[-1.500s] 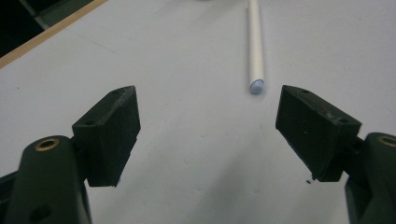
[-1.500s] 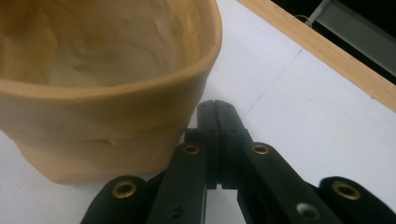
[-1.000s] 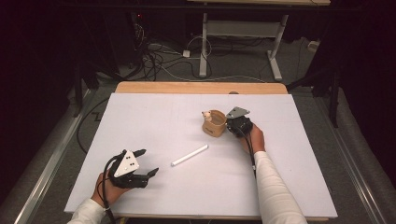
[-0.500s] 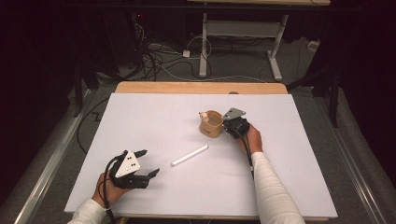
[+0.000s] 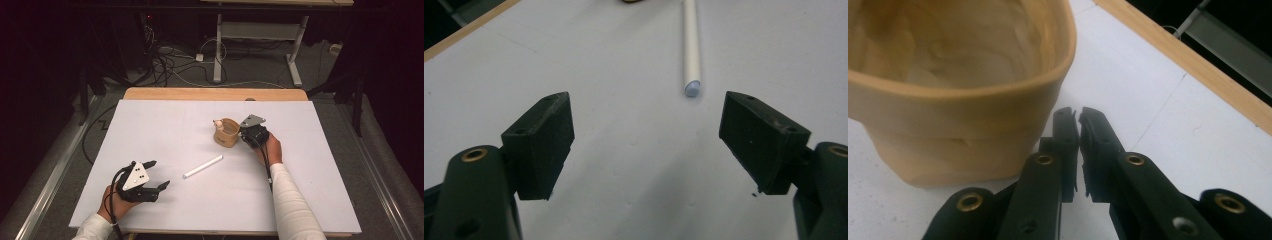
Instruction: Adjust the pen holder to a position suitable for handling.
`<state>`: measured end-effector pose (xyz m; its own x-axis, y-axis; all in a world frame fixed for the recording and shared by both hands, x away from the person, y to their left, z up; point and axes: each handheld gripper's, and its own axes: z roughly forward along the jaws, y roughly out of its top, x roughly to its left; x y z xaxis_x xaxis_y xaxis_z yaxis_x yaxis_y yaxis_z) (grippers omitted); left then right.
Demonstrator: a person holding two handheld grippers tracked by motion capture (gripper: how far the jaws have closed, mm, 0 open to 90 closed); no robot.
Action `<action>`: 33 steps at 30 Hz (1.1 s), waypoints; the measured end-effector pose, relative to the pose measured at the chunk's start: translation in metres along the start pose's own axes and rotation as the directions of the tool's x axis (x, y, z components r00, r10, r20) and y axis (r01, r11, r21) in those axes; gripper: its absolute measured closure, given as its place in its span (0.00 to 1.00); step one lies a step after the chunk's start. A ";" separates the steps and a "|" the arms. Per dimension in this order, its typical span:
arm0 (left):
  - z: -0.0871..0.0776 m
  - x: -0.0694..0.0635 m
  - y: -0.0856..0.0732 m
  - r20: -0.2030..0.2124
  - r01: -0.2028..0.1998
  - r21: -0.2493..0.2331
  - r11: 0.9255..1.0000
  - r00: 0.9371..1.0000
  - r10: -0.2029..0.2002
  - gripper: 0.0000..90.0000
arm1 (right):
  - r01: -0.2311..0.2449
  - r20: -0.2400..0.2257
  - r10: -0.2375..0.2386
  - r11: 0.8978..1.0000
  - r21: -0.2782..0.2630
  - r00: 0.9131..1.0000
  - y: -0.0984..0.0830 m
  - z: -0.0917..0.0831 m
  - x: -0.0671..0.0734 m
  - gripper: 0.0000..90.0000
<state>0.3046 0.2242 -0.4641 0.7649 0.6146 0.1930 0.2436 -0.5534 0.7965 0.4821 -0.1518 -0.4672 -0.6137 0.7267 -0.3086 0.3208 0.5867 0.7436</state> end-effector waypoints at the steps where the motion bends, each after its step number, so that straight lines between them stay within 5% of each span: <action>1: 0.000 0.000 0.000 -0.002 0.000 0.000 1.000 1.000 0.000 0.23 | 0.000 0.000 0.000 1.000 0.000 1.000 0.000 0.000 0.000 0.95; 18: 0.000 0.002 -0.002 0.007 0.001 0.005 1.000 1.000 -0.001 0.23 | 0.030 -0.035 -0.029 0.999 0.012 0.999 0.002 0.017 -0.001 1.00; 33: 0.002 -0.001 -0.001 0.016 -0.009 0.012 1.000 1.000 0.009 0.23 | 0.080 -0.104 -0.082 0.997 -0.022 0.991 0.011 0.016 0.023 1.00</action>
<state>0.3048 0.2234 -0.4660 0.7762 0.6008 0.1909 0.2441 -0.5656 0.7877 0.4830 -0.1226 -0.4762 -0.7099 0.6348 -0.3051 0.2547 0.6353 0.7291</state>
